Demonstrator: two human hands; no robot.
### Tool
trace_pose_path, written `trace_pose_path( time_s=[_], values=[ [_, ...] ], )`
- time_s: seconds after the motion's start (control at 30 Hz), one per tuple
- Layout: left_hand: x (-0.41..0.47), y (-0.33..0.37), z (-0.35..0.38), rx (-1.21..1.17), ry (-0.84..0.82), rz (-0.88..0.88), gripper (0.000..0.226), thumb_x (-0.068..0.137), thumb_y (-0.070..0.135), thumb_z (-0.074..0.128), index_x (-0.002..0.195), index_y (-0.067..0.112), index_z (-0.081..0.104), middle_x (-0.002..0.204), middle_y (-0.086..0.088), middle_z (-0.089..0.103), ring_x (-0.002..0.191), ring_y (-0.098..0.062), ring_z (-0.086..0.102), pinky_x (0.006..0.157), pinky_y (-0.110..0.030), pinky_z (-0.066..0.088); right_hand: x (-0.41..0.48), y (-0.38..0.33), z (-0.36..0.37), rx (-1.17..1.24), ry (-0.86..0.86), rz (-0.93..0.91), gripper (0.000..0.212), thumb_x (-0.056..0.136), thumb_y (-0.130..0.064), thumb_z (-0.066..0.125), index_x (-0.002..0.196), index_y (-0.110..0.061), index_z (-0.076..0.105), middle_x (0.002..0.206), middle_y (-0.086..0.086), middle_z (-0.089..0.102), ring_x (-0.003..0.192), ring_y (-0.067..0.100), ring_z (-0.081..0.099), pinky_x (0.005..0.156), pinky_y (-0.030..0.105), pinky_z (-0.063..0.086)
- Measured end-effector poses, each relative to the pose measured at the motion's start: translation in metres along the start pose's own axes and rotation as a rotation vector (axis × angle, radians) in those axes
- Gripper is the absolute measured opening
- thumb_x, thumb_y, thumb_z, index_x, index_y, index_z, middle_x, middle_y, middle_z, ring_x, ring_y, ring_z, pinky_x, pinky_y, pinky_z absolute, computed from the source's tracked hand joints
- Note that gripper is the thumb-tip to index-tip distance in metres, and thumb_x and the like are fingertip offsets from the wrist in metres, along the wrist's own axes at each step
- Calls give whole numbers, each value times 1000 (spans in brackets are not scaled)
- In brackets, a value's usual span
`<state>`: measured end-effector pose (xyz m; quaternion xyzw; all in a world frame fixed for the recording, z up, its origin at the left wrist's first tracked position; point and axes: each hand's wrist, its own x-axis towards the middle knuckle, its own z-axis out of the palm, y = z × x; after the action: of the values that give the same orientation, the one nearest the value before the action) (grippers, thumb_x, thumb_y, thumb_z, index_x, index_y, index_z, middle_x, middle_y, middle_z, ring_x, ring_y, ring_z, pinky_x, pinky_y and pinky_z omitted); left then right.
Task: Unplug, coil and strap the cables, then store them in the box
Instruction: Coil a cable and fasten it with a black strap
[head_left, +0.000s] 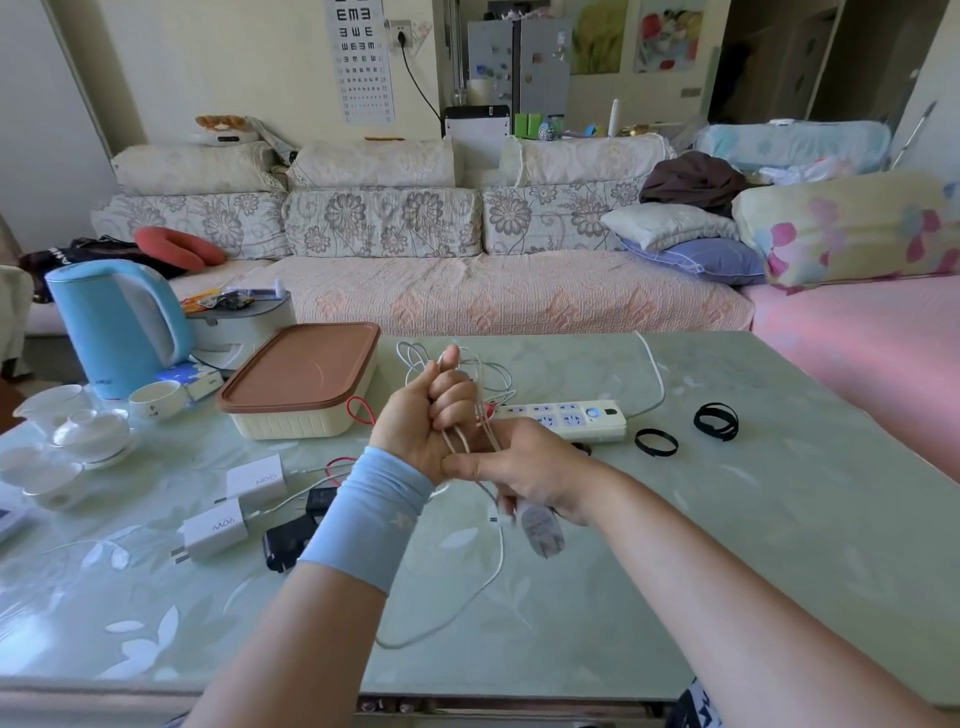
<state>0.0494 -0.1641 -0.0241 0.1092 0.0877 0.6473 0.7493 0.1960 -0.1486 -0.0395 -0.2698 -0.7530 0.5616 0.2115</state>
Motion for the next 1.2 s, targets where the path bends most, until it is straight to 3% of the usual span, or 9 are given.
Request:
trace_pose_path(
  time_s=[0.07,0.27,0.4,0.53,0.63,0.73,0.87,1.0,1.2],
  values=[
    [3,4,2,196,38,-9,29,101,26,35,88,12,56,50,6,29,46,-3,12,29,-16,19,-4,-3,-8,34,-56,50,14,90,-21,70,86,-8,69,81,10,71,47,11,49,47,34,40],
    [-3,33,-5,1087,238,32,32,104,26,36,87,15,61,51,10,21,39,-4,15,36,-14,8,-12,6,-37,-268,-152,317,26,89,-39,70,77,-15,69,52,-5,53,46,15,39,51,29,37],
    [-3,33,-12,1555,362,253,33,97,26,52,73,13,70,51,1,29,43,-16,22,41,-18,21,-18,12,-47,-167,-267,435,24,96,-30,62,79,-13,61,49,-5,45,42,12,37,45,27,42],
    [-5,29,-16,1917,359,395,37,91,39,60,61,17,68,49,0,32,44,-16,26,43,-23,26,-25,17,-50,-190,-303,464,34,99,-34,56,71,-14,55,67,1,69,43,14,41,46,28,39],
    [-8,26,-21,2034,339,439,38,89,40,63,60,16,67,38,5,28,38,-11,23,39,-19,24,-30,23,-51,-102,-317,473,38,101,-34,50,68,-16,45,97,18,74,54,15,49,41,25,40],
    [-7,26,-25,2098,340,500,40,88,40,65,56,16,64,34,6,35,36,-12,30,40,-16,28,-32,26,-48,-80,-290,469,40,102,-33,50,66,-17,42,104,22,72,59,14,57,39,21,41],
    [2,31,-31,2212,318,633,51,82,49,68,54,8,56,43,1,32,48,-15,25,46,-18,29,-28,34,-47,-153,-276,503,37,99,-33,54,69,-15,44,85,12,73,43,8,52,40,21,39],
    [13,35,-36,2401,352,621,53,81,56,64,48,18,48,44,0,38,49,-18,34,52,-27,36,-16,49,-58,-179,-220,498,40,95,-43,59,67,-17,50,60,7,65,42,16,44,48,27,39],
    [21,34,-41,2660,410,536,45,78,73,53,60,34,67,63,10,62,66,-18,58,60,-27,45,-14,55,-62,-92,-283,483,49,104,-37,43,60,-16,36,55,5,60,38,13,50,46,21,40]
  ],
)
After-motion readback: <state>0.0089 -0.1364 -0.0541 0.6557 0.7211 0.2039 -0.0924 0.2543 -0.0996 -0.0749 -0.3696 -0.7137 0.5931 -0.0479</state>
